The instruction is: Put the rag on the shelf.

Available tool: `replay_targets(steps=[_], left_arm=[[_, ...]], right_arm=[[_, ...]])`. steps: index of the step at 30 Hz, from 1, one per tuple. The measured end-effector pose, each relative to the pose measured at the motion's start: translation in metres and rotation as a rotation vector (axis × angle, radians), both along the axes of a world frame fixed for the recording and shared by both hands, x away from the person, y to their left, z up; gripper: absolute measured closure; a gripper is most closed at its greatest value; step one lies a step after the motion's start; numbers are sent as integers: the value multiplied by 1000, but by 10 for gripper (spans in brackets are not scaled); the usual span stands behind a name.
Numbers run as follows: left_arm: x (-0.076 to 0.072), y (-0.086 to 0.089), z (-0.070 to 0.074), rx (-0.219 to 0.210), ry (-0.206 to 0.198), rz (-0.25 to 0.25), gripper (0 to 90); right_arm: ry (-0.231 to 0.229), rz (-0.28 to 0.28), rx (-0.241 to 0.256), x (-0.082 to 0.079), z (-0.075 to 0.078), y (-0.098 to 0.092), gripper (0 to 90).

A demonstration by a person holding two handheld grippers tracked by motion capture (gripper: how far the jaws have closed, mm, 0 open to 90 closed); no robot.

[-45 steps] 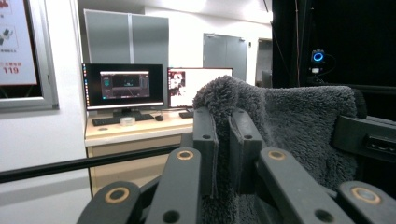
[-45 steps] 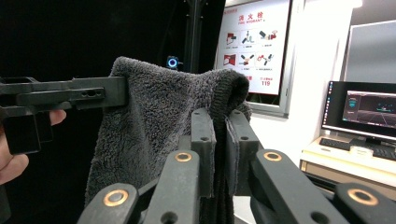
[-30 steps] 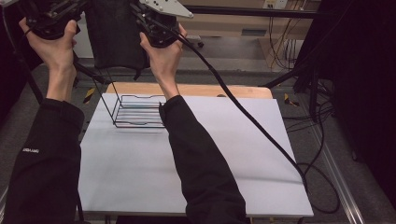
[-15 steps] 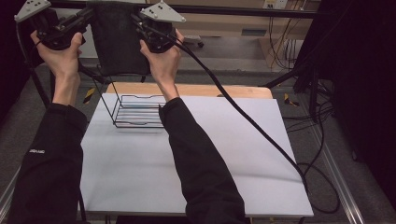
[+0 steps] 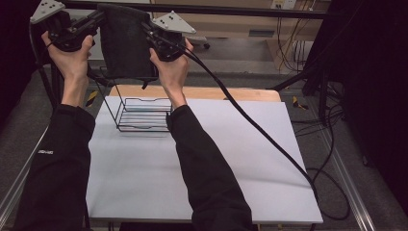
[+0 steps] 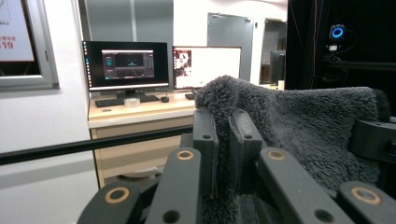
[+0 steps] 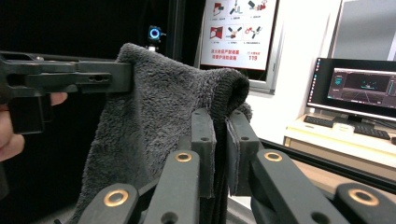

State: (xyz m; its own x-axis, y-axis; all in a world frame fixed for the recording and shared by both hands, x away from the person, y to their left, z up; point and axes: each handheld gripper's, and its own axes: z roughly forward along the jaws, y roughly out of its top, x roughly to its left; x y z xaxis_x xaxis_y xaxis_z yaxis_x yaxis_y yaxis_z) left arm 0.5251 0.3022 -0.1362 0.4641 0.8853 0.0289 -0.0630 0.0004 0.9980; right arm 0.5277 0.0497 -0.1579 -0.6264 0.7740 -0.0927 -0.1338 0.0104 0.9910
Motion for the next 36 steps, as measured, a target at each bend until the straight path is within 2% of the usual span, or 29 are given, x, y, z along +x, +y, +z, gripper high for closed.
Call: replay_targets(steps=[4, 9, 12, 18, 23, 26, 36], left_arm=[[2, -2, -3, 7, -11, -8, 826], [0, 3, -18, 3, 11, -15, 826], [-3, 4, -24, 22, 15, -16, 826], [-8, 6, -37, 16, 20, -31, 826], [-16, 10, -49, 8, 17, -48, 826], [-23, 12, -55, 21, 9, -55, 826], [-45, 20, -67, 1, -14, -74, 826]], right_arm=[[-3, 4, 8, -1, -1, -2, 839], [16, 7, -6, -1, -11, -1, 839], [23, 7, -19, -1, -18, 0, 839], [39, 8, -36, -2, -27, 0, 838], [53, 17, -40, -3, -38, -2, 838], [53, 29, -49, -4, -43, -3, 838], [38, 64, -64, -17, -48, -3, 837]])
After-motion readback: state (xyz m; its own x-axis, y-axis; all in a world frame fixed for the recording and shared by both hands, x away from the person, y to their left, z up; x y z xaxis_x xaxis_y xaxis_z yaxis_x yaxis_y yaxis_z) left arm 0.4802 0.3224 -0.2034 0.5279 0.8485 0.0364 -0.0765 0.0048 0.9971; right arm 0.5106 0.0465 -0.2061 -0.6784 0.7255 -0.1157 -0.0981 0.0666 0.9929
